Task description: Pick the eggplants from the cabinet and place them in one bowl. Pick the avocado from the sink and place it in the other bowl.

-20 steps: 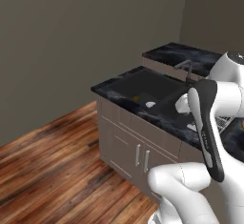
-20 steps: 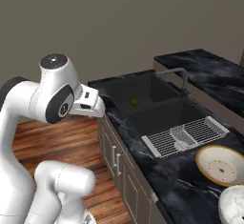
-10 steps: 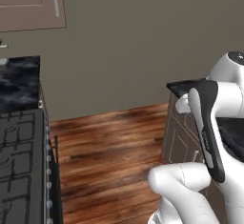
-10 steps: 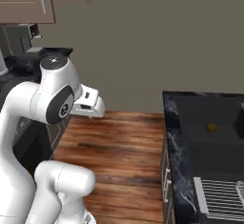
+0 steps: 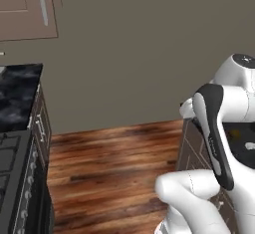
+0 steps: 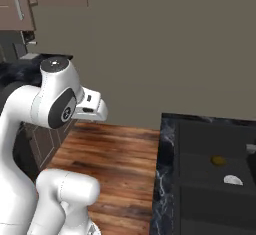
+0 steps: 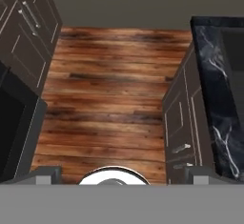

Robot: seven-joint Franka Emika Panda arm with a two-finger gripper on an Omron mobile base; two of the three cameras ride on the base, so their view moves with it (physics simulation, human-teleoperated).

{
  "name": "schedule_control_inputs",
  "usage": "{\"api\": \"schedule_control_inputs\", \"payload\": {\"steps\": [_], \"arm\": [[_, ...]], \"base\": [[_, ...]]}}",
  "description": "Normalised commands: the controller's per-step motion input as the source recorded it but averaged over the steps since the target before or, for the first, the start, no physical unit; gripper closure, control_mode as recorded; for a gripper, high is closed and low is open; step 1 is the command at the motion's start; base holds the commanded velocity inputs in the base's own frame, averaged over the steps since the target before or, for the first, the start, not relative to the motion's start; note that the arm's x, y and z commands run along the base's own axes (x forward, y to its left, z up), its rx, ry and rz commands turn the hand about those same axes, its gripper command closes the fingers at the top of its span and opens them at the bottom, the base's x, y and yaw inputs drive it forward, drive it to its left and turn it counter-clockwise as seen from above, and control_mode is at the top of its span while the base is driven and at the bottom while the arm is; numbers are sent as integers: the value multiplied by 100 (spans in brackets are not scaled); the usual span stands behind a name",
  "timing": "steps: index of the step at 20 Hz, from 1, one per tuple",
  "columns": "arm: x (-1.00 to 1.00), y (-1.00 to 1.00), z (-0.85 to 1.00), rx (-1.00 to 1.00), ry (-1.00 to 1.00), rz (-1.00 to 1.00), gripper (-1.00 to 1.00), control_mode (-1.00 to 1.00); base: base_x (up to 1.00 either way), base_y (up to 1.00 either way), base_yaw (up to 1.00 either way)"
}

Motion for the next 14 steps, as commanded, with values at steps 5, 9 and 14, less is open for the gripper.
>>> {"api": "schedule_control_inputs", "payload": {"steps": [5, 9, 14], "arm": [[0, 0, 0, 0, 0, 0, -100, 100], [0, 0, 0, 0, 0, 0, -100, 100], [0, 0, 0, 0, 0, 0, -100, 100]], "base": [[71, -1, 0], [91, 8, 0], [100, 0, 0]]}}
